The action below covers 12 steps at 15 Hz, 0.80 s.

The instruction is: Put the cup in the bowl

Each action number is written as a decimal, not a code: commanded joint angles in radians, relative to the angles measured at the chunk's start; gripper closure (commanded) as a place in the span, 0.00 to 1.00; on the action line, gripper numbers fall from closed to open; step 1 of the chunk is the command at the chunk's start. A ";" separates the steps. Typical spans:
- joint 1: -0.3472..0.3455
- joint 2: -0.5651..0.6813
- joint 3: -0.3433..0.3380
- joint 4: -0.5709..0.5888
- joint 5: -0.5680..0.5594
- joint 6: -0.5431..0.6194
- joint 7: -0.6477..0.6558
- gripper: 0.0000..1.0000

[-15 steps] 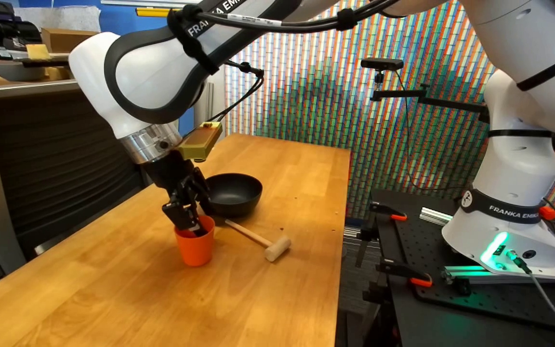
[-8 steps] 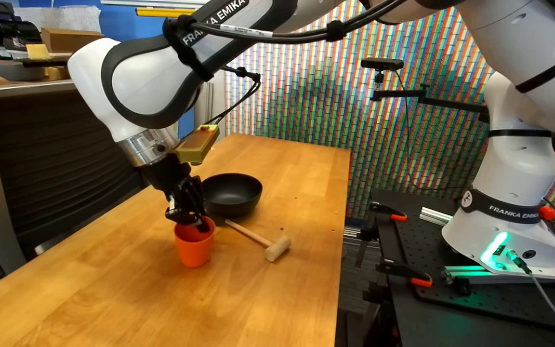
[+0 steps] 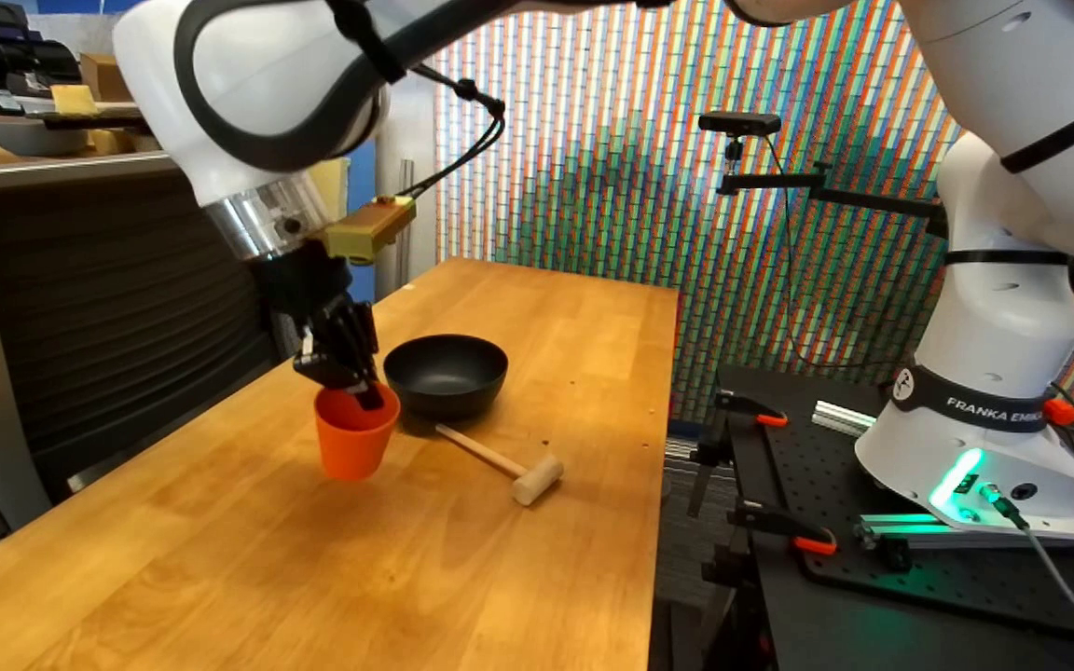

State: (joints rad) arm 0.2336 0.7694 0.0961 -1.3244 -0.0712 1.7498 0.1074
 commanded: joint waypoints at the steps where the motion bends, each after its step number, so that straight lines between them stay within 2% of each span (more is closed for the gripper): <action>1: -0.028 -0.192 -0.029 -0.111 0.018 0.031 0.076 0.98; 7: -0.095 -0.378 -0.112 -0.244 0.024 -0.013 0.251 0.98; 9: -0.130 -0.381 -0.120 -0.276 0.067 -0.036 0.277 0.98; 12: -0.182 -0.331 -0.116 -0.301 0.158 -0.030 0.243 0.98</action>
State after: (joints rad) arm 0.0873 0.4232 -0.0239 -1.5865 0.0099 1.7213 0.3436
